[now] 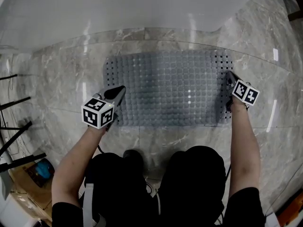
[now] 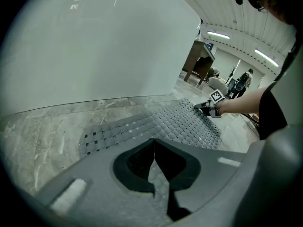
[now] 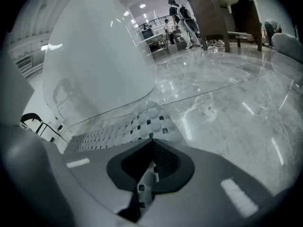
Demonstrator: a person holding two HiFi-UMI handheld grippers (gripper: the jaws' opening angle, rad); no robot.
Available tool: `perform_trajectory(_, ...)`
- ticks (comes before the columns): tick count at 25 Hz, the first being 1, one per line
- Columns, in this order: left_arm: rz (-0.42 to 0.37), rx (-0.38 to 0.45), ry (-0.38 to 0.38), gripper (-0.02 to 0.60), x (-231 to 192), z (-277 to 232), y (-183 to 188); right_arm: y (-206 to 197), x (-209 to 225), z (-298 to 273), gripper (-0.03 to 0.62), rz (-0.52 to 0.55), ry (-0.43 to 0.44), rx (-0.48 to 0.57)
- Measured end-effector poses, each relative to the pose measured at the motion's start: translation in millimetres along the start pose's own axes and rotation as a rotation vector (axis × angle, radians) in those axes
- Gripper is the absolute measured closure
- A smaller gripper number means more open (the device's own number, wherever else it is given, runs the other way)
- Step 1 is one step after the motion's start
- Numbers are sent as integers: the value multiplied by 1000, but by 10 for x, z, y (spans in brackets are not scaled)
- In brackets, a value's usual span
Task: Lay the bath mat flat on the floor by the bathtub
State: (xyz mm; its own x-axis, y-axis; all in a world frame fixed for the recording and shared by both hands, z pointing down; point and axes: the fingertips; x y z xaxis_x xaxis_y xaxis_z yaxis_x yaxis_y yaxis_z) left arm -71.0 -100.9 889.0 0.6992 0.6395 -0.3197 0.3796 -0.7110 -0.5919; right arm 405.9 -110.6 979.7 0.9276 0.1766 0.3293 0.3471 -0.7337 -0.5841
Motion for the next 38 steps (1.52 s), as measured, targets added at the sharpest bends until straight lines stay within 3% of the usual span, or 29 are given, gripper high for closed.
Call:
perform_trajectory(8, -67, 16, -28, 572, 205, 76, 109, -191, 63, -126, 599, 79, -37, -93)
perform_trajectory(12, -84, 84, -13, 574, 179, 286, 271, -23, -54, 40, 599, 81, -21, -46)
perform_trajectory(16, -34, 176, 28, 574, 70, 706, 512, 278, -502, 470, 599, 87, 50, 17)
perform_trajectory(21, -31, 259, 94, 574, 262, 1603, 948, 676, -1461, 1500, 599, 107, 171, 50)
perform_trajectory(28, -19, 330, 122, 575, 1141, 3230, 1606, 1563, -2734, 3455, 597, 114, 295, 121)
perform_trajectory(34, 16, 366, 153, 575, 1750, 4505, 2199, 2317, -3690, 4943, 599, 237, 360, 152)
perform_trajectory(38, 0, 417, 156, 575, 2165, 5217, 2585, 2556, -4184, 5759, 597, 292, 413, 169)
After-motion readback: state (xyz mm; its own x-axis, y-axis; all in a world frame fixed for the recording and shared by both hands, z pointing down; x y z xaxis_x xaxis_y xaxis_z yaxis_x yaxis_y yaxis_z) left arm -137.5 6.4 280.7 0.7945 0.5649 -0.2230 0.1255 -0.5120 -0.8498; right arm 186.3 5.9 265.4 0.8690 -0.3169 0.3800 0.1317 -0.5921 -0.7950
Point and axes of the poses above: the fingertips, and each gripper's own axes: z backward along the fingers, x to its right, y out of its top, and after that the axes turned 2 degrees about -y, right-handed
